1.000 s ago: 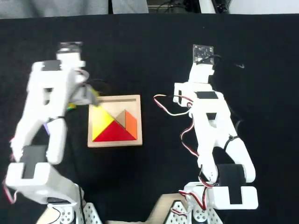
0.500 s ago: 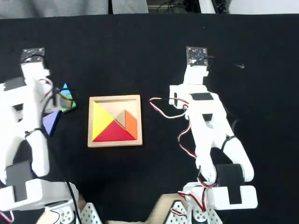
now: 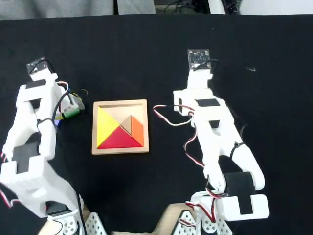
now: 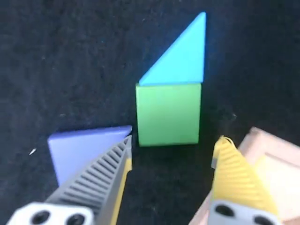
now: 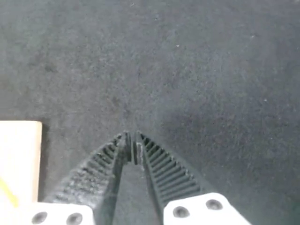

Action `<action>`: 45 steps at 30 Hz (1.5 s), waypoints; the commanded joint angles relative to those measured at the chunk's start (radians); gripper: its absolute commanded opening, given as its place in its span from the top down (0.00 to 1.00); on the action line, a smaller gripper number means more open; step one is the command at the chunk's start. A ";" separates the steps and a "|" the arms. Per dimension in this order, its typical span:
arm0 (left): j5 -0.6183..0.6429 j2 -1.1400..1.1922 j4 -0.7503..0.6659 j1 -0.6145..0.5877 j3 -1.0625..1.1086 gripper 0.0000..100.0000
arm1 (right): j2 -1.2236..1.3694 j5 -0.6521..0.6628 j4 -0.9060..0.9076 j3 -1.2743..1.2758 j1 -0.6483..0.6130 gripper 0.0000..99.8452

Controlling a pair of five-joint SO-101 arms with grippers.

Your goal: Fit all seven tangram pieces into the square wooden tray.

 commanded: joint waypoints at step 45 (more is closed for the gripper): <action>-0.031 0.252 0.328 0.010 -0.550 0.87 | -0.047 0.011 -0.018 -0.002 -0.017 0.98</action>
